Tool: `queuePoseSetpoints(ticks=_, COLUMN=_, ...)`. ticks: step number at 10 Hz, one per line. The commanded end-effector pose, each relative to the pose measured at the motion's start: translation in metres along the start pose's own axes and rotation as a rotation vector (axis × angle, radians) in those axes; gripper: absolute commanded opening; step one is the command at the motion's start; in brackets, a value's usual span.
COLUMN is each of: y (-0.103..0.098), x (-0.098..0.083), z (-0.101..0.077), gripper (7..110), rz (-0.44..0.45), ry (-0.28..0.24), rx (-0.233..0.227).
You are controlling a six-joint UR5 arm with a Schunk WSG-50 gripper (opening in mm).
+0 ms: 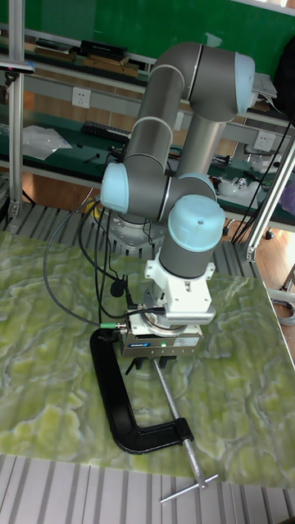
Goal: Turn the hands of a clock
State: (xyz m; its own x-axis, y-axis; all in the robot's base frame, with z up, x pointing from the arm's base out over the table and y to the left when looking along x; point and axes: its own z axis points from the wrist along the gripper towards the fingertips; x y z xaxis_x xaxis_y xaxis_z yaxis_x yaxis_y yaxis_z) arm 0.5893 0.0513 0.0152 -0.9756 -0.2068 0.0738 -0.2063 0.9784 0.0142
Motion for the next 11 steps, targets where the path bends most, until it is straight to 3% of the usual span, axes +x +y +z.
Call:
queuePoseSetpoints(ticks=1, y=-0.006, x=0.002, z=0.001, gripper=44, rz=-0.009, ry=0.009, rx=0.004)
queuePoseSetpoints(ticks=11, y=-0.022, x=0.01, z=0.004, gripper=44, rz=-0.041, ry=0.039, rx=0.028)
